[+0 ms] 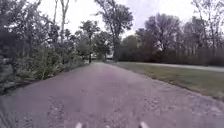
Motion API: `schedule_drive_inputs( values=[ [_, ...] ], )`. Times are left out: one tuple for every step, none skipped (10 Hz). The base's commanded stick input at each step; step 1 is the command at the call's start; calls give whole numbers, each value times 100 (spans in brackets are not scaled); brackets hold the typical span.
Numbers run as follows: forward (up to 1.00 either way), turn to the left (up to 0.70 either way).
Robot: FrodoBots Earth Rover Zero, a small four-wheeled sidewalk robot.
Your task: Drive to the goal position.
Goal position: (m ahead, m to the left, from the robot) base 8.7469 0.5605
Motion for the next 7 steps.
schedule_drive_inputs(
  values=[
    [70,0],
    [70,0],
    [70,0],
    [70,0],
    [70,0],
    [70,0],
    [70,0]
  ],
)
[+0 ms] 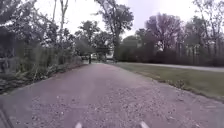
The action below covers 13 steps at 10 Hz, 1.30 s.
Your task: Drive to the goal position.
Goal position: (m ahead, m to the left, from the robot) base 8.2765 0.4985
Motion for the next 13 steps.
schedule_drive_inputs(
  values=[
    [70,0],
    [70,0],
    [70,0],
    [70,0],
    [70,0],
    [70,0],
    [70,0],
    [70,0],
    [70,0],
    [70,0],
    [70,0],
    [70,0],
    [70,0]
  ],
)
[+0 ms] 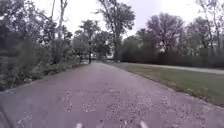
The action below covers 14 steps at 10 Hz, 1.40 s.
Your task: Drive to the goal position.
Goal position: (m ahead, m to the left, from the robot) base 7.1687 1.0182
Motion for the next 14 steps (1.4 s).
schedule_drive_inputs(
  values=[
    [70,0],
    [70,0],
    [70,0],
    [70,0],
    [70,0],
    [70,0],
    [70,0],
    [70,0],
    [70,0],
    [70,0],
    [70,0],
    [70,0],
    [70,0],
    [70,0]
  ],
)
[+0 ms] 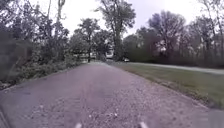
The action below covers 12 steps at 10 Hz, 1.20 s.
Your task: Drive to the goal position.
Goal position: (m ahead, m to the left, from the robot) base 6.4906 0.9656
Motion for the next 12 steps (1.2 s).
schedule_drive_inputs(
  values=[
    [70,0],
    [70,0],
    [70,0],
    [70,0],
    [70,0],
    [70,0],
    [70,0],
    [70,0],
    [70,0],
    [70,0],
    [70,0],
    [70,0]
  ],
)
